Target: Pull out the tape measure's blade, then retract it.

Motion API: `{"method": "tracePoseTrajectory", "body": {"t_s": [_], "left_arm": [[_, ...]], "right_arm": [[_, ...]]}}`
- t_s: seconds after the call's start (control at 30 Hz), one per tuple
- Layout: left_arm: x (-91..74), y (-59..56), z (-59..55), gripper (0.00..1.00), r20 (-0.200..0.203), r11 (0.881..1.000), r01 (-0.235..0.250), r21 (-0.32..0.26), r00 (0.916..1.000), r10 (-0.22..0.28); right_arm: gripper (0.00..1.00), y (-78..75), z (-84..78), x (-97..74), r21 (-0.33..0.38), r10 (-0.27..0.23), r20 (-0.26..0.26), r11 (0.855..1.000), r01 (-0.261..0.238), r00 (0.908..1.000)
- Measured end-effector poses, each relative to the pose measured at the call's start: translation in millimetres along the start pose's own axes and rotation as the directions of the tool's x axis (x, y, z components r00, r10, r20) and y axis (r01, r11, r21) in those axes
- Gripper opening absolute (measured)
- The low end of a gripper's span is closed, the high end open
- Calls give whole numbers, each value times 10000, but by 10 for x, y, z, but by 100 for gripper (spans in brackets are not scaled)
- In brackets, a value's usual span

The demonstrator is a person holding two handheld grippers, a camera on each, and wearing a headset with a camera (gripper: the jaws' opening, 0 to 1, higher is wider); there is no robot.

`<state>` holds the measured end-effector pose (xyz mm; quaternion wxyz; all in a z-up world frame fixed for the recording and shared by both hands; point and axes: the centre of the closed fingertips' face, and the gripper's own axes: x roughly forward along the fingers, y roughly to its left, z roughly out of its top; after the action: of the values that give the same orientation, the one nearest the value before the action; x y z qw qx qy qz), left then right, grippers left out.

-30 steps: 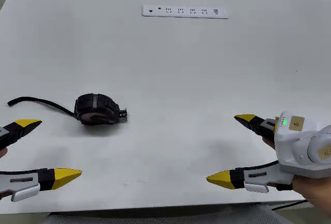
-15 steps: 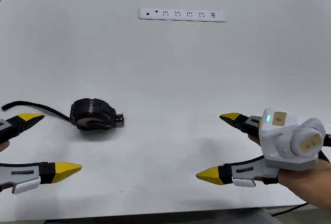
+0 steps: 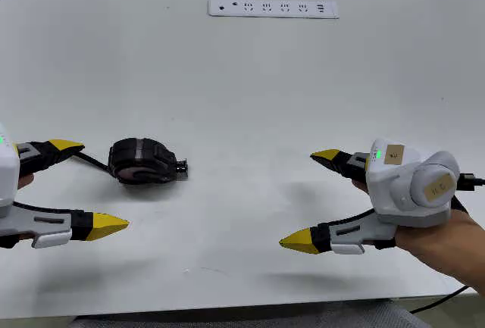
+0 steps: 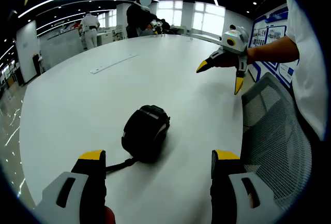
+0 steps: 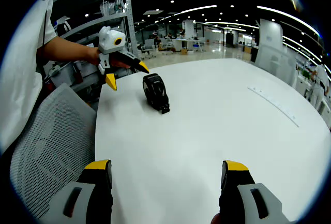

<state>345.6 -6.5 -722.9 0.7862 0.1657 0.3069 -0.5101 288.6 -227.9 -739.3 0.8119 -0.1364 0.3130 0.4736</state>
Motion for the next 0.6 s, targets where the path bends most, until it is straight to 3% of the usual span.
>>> {"method": "tracePoseTrajectory", "body": {"t_s": [0.2,0.6], "left_arm": [[108,19,-10,79,-326,9991,307,298,9990,-298],[271,127,-38,74,-948,9924,749,976,9933,-657]], "right_arm": [[85,-60,73,140,-2,231,232,9997,-231,9995],[84,-133,120,415,-291,720,145,9970,-716,9973]]}}
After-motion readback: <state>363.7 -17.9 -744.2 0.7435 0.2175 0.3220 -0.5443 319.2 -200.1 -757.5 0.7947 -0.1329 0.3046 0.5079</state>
